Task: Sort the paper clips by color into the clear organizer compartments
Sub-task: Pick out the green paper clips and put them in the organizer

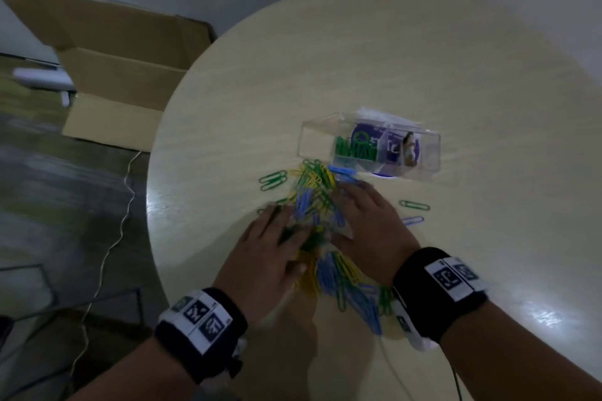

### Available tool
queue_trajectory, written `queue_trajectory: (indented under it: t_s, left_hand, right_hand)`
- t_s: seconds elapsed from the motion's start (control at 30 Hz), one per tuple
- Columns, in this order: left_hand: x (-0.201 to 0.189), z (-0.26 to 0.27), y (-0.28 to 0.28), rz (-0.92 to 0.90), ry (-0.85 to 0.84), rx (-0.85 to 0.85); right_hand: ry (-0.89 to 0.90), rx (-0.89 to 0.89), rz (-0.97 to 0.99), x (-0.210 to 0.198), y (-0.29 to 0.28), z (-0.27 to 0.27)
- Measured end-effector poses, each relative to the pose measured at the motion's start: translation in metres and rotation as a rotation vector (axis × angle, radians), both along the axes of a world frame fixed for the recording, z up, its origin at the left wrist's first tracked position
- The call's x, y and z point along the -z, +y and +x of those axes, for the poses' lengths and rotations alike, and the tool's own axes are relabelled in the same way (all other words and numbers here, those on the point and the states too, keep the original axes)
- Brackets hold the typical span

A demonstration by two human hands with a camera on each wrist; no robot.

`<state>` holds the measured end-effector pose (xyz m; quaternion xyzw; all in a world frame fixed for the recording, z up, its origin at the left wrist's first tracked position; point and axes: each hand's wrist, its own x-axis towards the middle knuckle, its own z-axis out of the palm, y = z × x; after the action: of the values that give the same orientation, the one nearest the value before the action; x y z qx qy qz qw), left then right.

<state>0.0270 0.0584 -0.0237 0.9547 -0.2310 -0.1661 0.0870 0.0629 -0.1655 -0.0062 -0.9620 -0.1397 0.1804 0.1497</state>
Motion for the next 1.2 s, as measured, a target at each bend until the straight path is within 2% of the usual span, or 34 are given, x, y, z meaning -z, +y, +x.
queue_trajectory:
  t_s: [0.17,0.23,0.3,0.4,0.5,0.6,0.73,0.83,0.93,1.03,1.13,1.2]
  left_hand:
    - [-0.008,-0.01,0.009,-0.045,0.023,-0.056]
    - [-0.011,0.001,0.016,-0.131,-0.041,-0.131]
    - [-0.012,0.019,0.017,-0.189,-0.137,-0.174]
    - [-0.009,0.044,0.001,-0.188,-0.128,-0.086]
    - [-0.003,0.051,-0.012,-0.057,-0.048,0.057]
    - [-0.002,0.034,-0.007,-0.034,0.023,0.05]
    - [-0.006,0.005,0.003,-0.079,0.023,0.078]
    - [-0.008,0.004,0.008,-0.172,-0.013,0.03]
    - [-0.011,0.027,0.019,-0.28,-0.164,-0.107]
    - [-0.012,0.062,0.026,-0.276,-0.258,-0.187]
    - [-0.005,0.083,0.024,-0.196,-0.226,-0.144]
    - [0.0,0.088,0.023,-0.181,-0.191,-0.138]
  right_hand:
    - [0.053,-0.077,-0.068,0.002,-0.016,-0.028]
    - [0.031,-0.036,-0.022,-0.005,-0.027,-0.035]
    - [-0.071,0.002,0.039,-0.008,-0.031,-0.029]
    - [-0.116,0.021,0.086,-0.004,-0.013,-0.001]
    - [-0.064,-0.061,-0.001,0.007,0.009,0.014]
    - [-0.003,-0.08,-0.125,0.009,0.002,-0.004]
    - [0.059,0.0,-0.114,-0.002,-0.024,-0.043]
    - [-0.011,0.103,-0.085,-0.008,-0.037,-0.051]
    - [-0.175,0.149,0.002,-0.009,-0.037,-0.033]
    - [-0.253,0.07,0.056,-0.003,-0.014,0.001]
    - [-0.202,-0.035,-0.027,0.003,0.015,0.029]
    - [-0.139,-0.032,-0.085,0.005,0.023,0.035]
